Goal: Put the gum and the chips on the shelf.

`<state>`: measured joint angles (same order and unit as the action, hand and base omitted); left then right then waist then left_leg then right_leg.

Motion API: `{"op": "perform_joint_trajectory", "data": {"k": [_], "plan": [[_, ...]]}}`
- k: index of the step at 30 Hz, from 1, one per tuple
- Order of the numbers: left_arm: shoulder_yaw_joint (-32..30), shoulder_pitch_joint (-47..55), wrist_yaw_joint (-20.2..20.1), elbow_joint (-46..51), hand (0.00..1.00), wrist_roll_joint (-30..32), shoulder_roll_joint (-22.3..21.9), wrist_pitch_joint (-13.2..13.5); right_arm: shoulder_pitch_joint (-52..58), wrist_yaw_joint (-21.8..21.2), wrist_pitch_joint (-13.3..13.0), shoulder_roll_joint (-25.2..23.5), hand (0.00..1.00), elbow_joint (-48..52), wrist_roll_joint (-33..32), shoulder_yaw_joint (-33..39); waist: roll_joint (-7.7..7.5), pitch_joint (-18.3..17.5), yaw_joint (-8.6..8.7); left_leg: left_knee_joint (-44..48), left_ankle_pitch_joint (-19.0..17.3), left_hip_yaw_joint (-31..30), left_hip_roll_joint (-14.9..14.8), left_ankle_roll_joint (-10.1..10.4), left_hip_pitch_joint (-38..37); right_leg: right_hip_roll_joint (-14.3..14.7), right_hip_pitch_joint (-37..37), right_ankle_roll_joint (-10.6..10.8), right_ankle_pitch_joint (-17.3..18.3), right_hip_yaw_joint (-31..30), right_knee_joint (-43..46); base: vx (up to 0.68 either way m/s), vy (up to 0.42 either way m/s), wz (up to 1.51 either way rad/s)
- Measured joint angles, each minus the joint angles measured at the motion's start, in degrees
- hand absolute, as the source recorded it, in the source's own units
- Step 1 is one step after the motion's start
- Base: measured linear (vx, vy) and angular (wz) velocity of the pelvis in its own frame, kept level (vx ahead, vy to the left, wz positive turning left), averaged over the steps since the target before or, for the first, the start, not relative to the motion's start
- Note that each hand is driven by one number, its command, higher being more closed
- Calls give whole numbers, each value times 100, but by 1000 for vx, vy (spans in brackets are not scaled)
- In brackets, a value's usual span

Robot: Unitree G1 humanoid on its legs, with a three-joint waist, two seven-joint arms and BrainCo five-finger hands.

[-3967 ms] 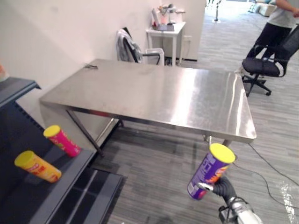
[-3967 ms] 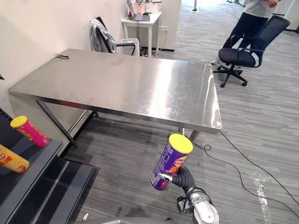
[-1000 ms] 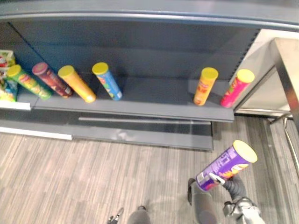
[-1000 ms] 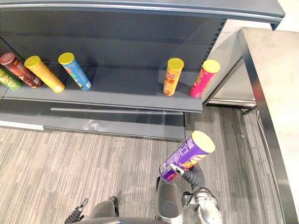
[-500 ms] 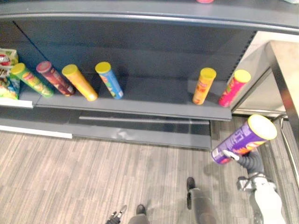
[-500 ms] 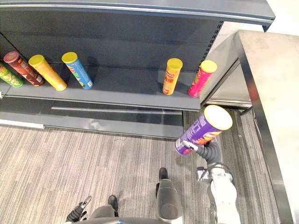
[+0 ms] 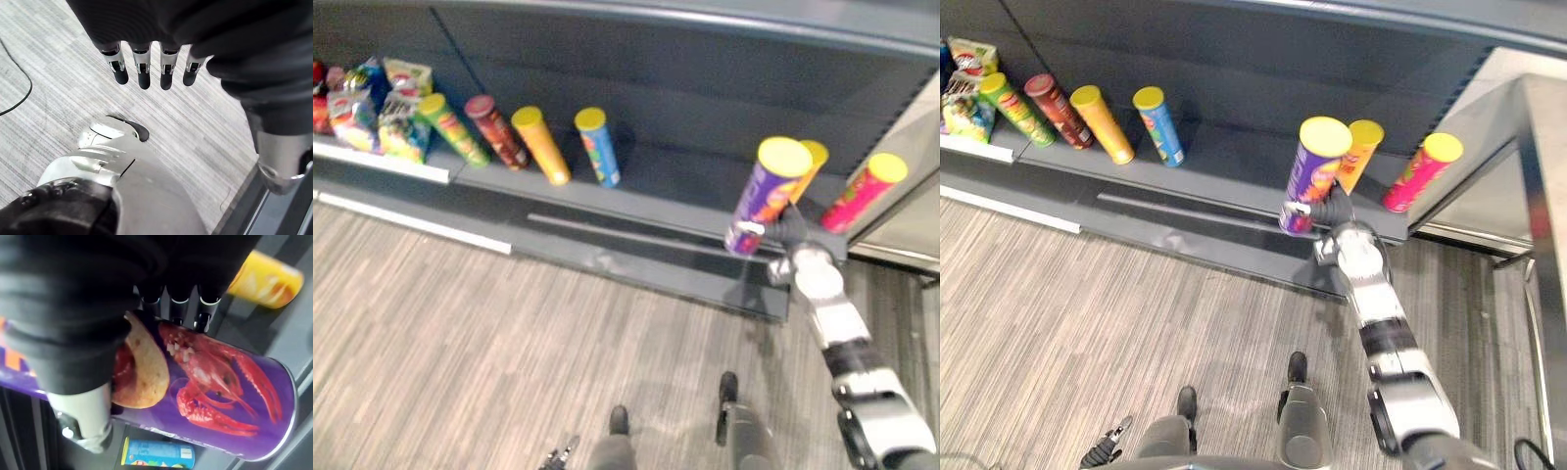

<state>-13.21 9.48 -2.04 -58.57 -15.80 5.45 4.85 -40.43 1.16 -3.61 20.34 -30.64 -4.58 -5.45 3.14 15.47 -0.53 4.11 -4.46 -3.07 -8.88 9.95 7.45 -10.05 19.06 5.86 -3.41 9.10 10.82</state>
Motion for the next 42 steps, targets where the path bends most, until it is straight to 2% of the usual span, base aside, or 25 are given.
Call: {"op": "perform_joint_trajectory", "data": {"k": [1,3,6,13,18,21,27,33,42], "plan": [[3,-70,46,22,0,-138,-32,1,-311,63,4,-11,100,-210,1,-56,57,50,-65,1,39,-92,-15,17,46,3,33,-5,-3,66,2,3,-56,28],[7,-128,95,91,0,-211,-81,8,-643,131,24,-13,100,-416,8,-168,79,130,-165,0,90,-114,-38,33,84,23,83,-43,-39,90,8,23,-42,14],[58,-200,128,242,0,-228,-85,20,-1111,213,51,-117,100,-625,21,-187,86,369,-148,15,108,-247,-58,54,242,27,109,-44,-39,184,6,-15,-24,15],[219,-485,182,384,0,-602,-86,130,-2097,514,219,-144,100,-1385,265,-157,188,811,-280,94,187,-377,-67,92,554,32,397,-88,-73,226,70,14,-9,7],[408,-613,190,485,0,-692,-84,226,-2662,712,224,-133,100,-1743,535,68,261,960,-357,109,238,-392,-42,116,778,2,654,-89,-72,199,170,-3,-2,3],[573,-742,205,498,0,-900,-87,245,-2983,900,228,-82,100,-1933,704,295,337,998,-461,57,333,-399,-16,116,1001,-34,963,-94,-67,158,306,-9,-13,2],[944,-938,270,666,0,-1108,-166,280,-3336,1261,241,-22,100,-2032,863,302,486,1065,-528,-196,576,-402,27,156,1338,-125,1522,-131,-39,124,568,-24,-37,5],[1189,-1217,367,1002,0,-1330,-355,371,-3599,1588,240,290,100,-1949,909,490,580,1109,-748,-471,848,-371,38,218,1661,-219,2188,-226,41,52,971,-22,-61,4],[1352,-1279,420,1439,0,-1338,-594,450,-3936,2148,280,640,100,-1383,1215,173,742,1149,-779,-729,1137,-209,148,283,2221,-409,3208,-262,139,-168,1526,-7,-76,5]]}}
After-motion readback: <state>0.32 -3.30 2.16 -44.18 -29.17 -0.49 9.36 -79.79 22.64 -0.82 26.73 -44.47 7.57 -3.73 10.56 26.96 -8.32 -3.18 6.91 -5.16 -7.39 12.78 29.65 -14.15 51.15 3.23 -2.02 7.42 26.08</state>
